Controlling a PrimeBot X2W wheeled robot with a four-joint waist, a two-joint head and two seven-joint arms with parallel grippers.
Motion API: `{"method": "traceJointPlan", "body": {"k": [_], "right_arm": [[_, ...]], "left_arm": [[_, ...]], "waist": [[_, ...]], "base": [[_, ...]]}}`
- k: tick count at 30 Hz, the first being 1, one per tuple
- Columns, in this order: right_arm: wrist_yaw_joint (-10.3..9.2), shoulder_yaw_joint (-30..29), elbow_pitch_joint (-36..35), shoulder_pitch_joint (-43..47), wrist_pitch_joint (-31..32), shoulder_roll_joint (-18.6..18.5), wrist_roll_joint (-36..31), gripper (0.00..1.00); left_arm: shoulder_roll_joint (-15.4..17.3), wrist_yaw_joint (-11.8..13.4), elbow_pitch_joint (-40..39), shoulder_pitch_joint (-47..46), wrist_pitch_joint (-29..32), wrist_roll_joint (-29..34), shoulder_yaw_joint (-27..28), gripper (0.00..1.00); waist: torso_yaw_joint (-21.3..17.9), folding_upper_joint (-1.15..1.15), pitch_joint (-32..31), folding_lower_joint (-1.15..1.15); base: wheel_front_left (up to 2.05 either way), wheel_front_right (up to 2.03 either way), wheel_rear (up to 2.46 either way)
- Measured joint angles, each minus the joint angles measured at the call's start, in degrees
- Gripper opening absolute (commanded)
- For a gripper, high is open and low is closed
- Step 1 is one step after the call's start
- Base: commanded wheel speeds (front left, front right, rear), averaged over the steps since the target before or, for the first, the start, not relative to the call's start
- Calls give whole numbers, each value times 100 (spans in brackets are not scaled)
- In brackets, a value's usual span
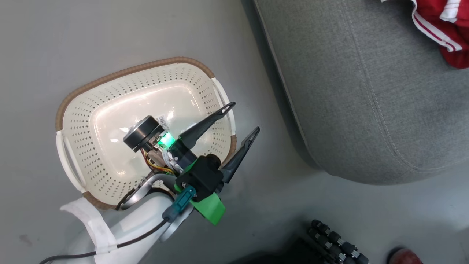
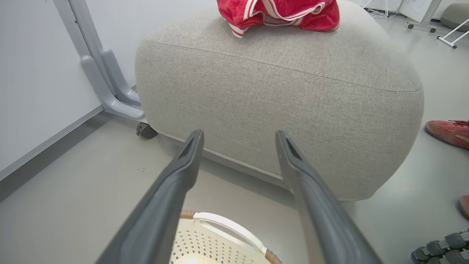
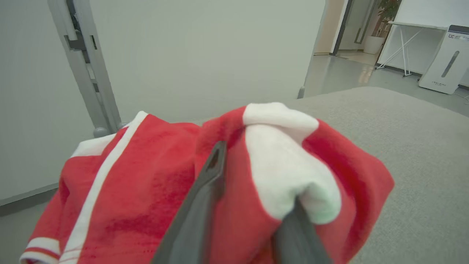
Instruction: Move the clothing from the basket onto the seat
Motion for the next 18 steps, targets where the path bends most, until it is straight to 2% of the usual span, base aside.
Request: {"method": "traceJointPlan", "body": {"k": [4,9,12,18], "right_arm": [[0,-224,29,277,0,257,29,100],[0,-278,-283,1017,0,510,-339,100],[0,-259,-584,1558,-1,676,-580,100],[0,222,-1059,2487,0,951,-912,100]], "left_arm": [[-55,215,4,46,-110,-47,119,100],[-140,392,66,184,-286,-145,245,100],[-282,593,97,342,-401,-303,447,100],[-595,975,42,925,-477,-782,1147,100]], "waist": [[67,0,-10,0],[52,0,-216,0],[31,0,-452,0],[76,0,-1002,-1]], "base": [[0,0,0],[0,0,0],[0,0,0],[0,0,0]]}}
